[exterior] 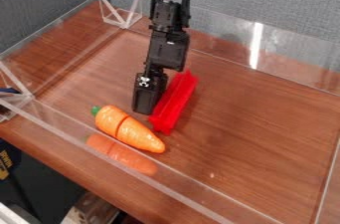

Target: Put the red object on the blue plate

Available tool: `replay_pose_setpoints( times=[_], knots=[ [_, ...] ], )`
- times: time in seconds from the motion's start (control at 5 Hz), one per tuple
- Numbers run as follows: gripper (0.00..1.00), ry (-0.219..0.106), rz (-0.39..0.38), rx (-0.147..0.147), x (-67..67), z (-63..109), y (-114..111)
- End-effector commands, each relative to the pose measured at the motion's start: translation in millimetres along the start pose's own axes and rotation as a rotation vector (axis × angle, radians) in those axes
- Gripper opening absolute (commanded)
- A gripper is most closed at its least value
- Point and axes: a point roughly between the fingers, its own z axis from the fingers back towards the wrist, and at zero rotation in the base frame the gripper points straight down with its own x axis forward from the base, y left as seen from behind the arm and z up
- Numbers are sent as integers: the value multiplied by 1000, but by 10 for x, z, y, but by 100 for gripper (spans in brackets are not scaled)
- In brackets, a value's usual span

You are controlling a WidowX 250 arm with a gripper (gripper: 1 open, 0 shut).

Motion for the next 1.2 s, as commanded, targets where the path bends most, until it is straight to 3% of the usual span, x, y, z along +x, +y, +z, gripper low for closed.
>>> replay_pose_setpoints(
  times=[0.0,0.2,0.6,0.8,1.0],
  knots=[
    [0,6,4,119,15,293,-122],
    [0,15,18,138,4,300,-136],
    [0,5,73,152,-11,482,-140],
    [0,0,90,149,-27,483,-72],
    [0,-34,93,153,63,589,-223]
  ],
)
